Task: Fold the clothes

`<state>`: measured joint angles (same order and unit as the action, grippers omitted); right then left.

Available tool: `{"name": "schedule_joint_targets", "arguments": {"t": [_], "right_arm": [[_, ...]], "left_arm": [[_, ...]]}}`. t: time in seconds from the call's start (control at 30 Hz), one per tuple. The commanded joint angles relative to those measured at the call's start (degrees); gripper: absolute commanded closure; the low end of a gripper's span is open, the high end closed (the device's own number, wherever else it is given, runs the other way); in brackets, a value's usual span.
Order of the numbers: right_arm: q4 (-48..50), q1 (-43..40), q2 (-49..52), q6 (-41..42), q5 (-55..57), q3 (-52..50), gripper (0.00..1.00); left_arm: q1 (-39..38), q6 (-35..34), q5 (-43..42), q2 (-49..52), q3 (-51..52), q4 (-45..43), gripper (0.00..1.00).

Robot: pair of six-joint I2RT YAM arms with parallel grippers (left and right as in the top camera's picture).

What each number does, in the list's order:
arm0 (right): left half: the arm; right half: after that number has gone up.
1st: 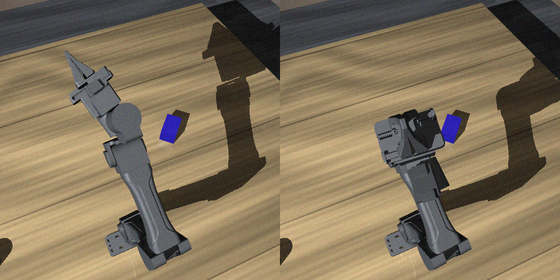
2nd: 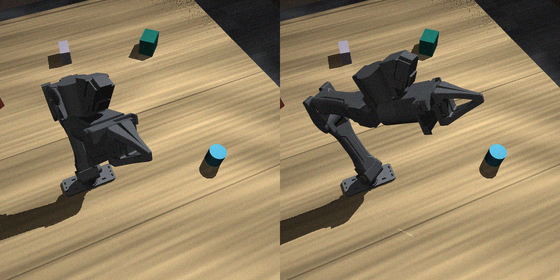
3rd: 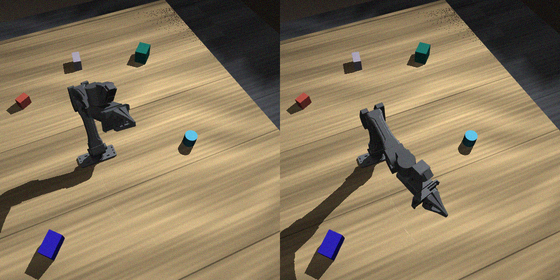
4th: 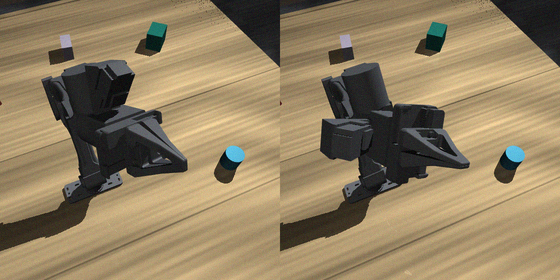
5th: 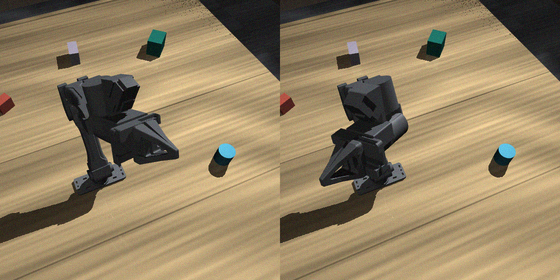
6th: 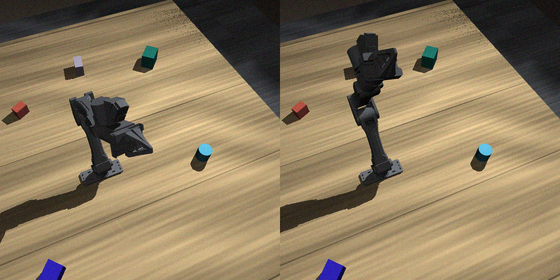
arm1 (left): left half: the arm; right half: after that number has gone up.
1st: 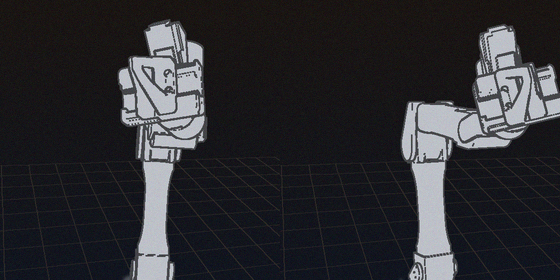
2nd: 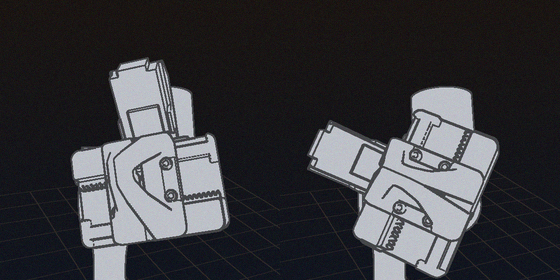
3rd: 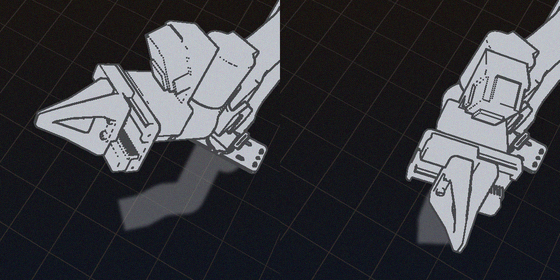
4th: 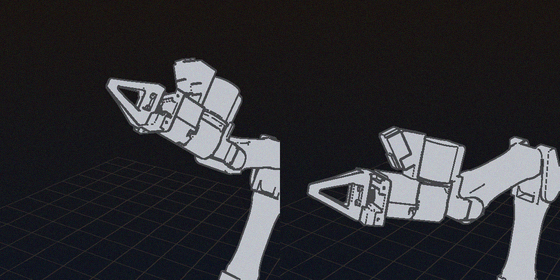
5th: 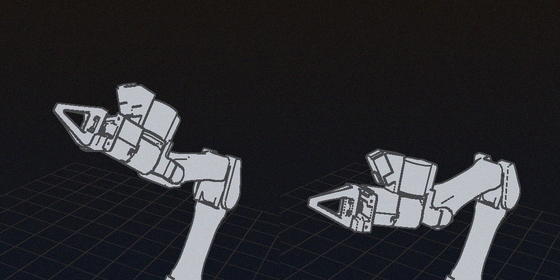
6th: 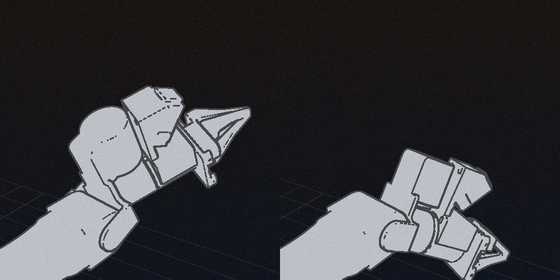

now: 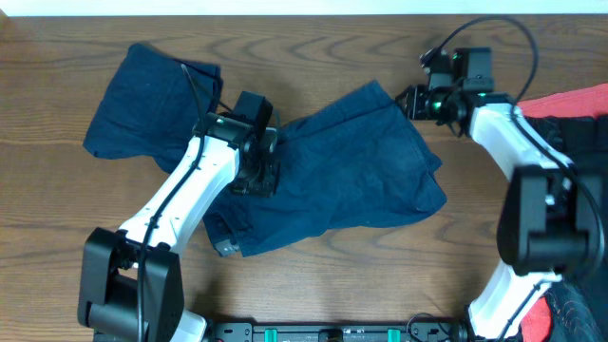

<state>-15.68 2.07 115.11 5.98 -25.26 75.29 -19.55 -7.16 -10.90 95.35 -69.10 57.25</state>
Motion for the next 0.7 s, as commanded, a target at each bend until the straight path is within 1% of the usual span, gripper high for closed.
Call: {"name": "schedule_joint_targets", "arguments": {"t": [0.0,0.17,0.23,0.27,0.33,0.37,0.4,0.47,0.53,0.57,0.67], "right_arm": [[2.6,0.0,2.9,-1.4,-1.8,0.0,0.61],[4.8,0.2,5.3,-1.4,-6.4,0.0,0.60],[4.3,0.5,5.7,-1.4,-7.4,0.0,0.62],[3.9,0.7,6.0,-1.4,-7.4,0.0,0.68],[3.5,0.8,6.0,-1.4,-7.4,0.0,0.88],[3.5,0.7,5.8,-1.3,-7.6,0.0,0.94],[3.5,0.3,5.2,-0.5,-7.6,0.0,0.99],[3.0,-0.7,3.8,2.3,-6.4,0.1,0.99],[0.6,-2.1,1.6,5.0,-3.2,0.1,0.99],[-0.7,-2.8,0.4,5.2,-1.1,0.1,0.99],[-4.4,-4.9,-3.2,5.6,6.4,0.1,0.99]], "left_arm": [[0.0,-2.4,-3.0,-0.7,-0.3,3.7,0.72],[0.0,-3.2,-3.1,-0.6,3.2,5.2,0.72],[0.0,-3.3,-3.1,-0.6,4.9,4.4,0.72],[0.0,-3.3,-3.1,-0.6,6.0,3.7,0.71],[0.0,-3.2,-3.0,-0.6,8.2,1.6,0.70],[0.0,-3.2,-3.0,-0.6,9.3,0.3,0.67],[0.0,-3.2,-3.0,-0.6,10.4,-1.0,0.66],[0.0,-3.2,-3.0,-0.6,12.9,-4.0,0.65],[0.0,-3.2,-1.8,-0.6,15.1,-7.0,0.64],[0.0,-3.2,-0.9,-0.6,16.1,-8.2,0.62],[0.3,-3.3,1.8,-0.6,18.4,-11.9,0.61]]}}
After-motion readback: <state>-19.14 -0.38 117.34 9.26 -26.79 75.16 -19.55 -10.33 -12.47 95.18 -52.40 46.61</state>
